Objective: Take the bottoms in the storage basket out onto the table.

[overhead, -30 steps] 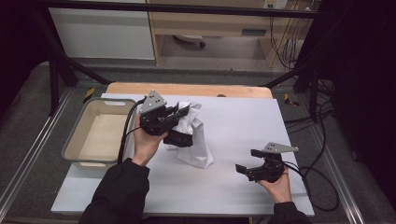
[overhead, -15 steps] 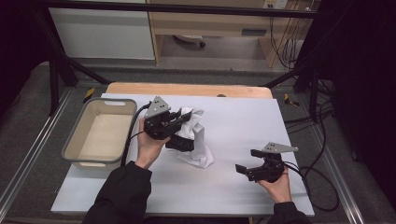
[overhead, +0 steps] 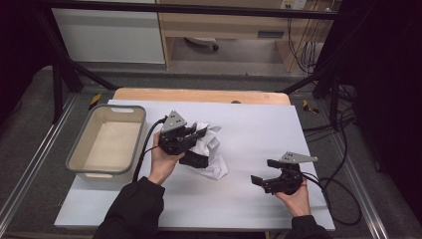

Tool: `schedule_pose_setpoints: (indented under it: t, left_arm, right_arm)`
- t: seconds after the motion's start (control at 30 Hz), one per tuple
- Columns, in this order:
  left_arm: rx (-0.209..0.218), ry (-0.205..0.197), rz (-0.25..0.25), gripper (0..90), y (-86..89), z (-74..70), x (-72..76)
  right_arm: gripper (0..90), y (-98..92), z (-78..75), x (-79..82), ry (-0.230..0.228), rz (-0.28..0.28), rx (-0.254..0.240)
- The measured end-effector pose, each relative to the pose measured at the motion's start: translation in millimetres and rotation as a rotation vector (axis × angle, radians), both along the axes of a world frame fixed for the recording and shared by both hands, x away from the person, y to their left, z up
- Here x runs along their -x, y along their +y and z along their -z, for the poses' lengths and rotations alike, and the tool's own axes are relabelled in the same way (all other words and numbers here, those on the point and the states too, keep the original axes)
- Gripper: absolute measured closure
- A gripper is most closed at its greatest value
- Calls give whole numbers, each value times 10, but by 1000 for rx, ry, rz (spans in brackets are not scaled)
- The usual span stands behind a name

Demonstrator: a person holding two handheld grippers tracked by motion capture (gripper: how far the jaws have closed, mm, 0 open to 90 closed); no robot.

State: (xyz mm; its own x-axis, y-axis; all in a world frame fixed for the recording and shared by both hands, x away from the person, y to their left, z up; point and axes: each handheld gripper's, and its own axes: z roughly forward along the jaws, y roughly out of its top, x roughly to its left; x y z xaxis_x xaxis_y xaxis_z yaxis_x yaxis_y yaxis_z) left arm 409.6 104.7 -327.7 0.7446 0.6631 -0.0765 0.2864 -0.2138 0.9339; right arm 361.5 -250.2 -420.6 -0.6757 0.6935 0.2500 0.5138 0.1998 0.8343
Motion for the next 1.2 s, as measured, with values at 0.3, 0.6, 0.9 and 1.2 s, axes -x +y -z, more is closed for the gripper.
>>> schedule_pose_setpoints:
  t: [0.3, 0.6, 0.9, 1.2]
  left_arm:
    - [-22, 17, 6, 790, -43, 165, 0]
    - [-45, 49, 12, 785, -77, 349, -1]
    - [-65, 73, 19, 778, -106, 480, 9]
    - [-100, 93, 25, 768, -172, 630, 25]
  right_arm:
    - [7, 1, 1, 1, 0, 0, 0]
    - [7, -1, 0, 1, -1, 1, 1]
    - [7, 0, -2, 2, 0, 1, 0]
    - [7, -2, -4, 5, 3, 2, 0]
